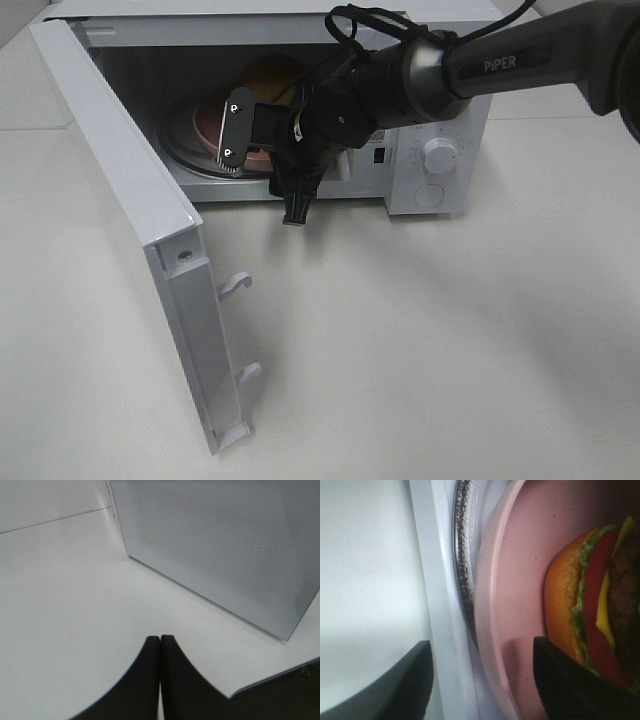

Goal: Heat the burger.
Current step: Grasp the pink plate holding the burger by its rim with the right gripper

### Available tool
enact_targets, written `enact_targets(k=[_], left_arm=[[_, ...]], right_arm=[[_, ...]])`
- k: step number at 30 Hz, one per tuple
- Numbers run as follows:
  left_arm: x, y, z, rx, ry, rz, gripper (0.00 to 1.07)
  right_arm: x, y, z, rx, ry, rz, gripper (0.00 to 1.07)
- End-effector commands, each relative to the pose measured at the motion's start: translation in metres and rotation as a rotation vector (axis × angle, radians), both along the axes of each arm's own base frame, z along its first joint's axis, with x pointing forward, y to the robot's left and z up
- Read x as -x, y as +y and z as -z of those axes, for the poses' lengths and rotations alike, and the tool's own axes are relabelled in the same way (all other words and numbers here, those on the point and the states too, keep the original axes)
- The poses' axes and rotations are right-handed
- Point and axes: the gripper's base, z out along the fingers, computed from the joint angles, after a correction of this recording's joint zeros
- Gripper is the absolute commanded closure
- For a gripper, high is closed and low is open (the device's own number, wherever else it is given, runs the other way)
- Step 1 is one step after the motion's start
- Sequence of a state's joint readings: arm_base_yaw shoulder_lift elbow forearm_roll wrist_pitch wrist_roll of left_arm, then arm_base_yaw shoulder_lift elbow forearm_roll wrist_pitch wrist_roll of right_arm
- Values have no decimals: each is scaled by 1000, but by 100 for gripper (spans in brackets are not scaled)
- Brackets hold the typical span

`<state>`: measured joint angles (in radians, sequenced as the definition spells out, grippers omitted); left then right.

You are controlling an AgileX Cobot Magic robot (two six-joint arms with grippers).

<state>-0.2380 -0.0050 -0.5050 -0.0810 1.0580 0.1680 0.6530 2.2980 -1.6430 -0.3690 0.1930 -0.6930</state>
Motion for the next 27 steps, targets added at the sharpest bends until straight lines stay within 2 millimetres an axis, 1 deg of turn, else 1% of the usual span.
enact_targets(k=[1,5,9,10,14,19,22,25,26,27], left_arm=[[2,1,-1,9,-31,-6,106],[2,1,-1,9,-31,-6,106],[2,1,-1,9,-31,-6,106],[2,1,-1,9,-31,-6,106],[2,1,-1,9,-31,-6,106],[2,1,-1,9,-31,-6,106],[2,1,-1,9,-31,-6,106],[2,1,-1,9,-31,-6,106],[2,1,-1,9,-31,-6,106],[2,1,-1,9,-31,-6,106]], right_arm=[[-3,1,-5,-18,-18,1,49],[-3,1,-5,-21,-20,0,49],[-6,-3,2,-14,-9,11,49],[-6,-4,6,-7,4,19,49],[-6,-4,9,-4,8,19,49],[-6,-4,11,-2,10,18,54],[-6,-4,11,-1,12,19,55],[-6,-4,11,-1,12,19,58],[-6,-4,11,-1,12,19,61],[-6,-4,11,-1,12,19,61]])
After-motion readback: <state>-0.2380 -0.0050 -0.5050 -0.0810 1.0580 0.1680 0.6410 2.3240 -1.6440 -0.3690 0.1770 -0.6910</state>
